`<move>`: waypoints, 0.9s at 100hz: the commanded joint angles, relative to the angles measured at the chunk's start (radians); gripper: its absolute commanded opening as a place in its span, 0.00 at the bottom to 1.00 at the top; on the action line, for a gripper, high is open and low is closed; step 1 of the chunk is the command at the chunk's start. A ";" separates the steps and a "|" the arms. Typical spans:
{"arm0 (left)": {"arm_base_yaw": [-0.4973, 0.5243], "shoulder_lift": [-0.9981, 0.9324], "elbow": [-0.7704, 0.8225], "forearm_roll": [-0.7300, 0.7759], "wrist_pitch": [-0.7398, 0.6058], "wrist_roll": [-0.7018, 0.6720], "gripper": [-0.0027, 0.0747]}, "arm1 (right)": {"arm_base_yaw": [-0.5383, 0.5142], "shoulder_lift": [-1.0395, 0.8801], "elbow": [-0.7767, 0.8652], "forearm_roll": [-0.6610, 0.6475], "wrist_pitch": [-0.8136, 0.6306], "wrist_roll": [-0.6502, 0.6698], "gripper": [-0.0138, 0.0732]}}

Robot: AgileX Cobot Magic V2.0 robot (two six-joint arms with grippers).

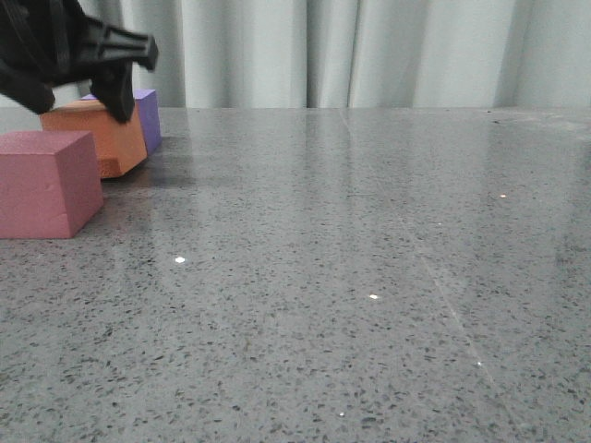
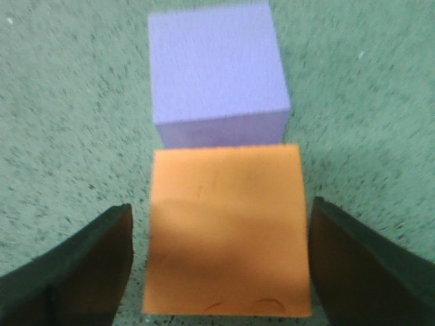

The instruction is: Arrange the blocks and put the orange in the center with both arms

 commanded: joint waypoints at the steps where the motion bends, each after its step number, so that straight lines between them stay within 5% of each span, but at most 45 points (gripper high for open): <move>1: 0.001 -0.092 -0.029 0.023 -0.028 0.002 0.70 | -0.004 -0.021 -0.014 0.000 -0.091 -0.007 0.08; 37: 0.001 -0.334 -0.029 0.024 -0.023 0.028 0.68 | -0.004 -0.021 -0.014 0.000 -0.091 -0.007 0.08; 51: 0.001 -0.415 -0.027 0.024 0.009 0.064 0.47 | -0.004 -0.021 -0.014 0.000 -0.091 -0.007 0.08; 67: 0.001 -0.507 0.027 0.029 0.023 0.071 0.01 | -0.004 -0.021 -0.014 0.000 -0.091 -0.007 0.08; 90: 0.001 -0.693 0.255 0.031 -0.053 0.071 0.02 | -0.004 -0.021 -0.014 0.000 -0.091 -0.007 0.08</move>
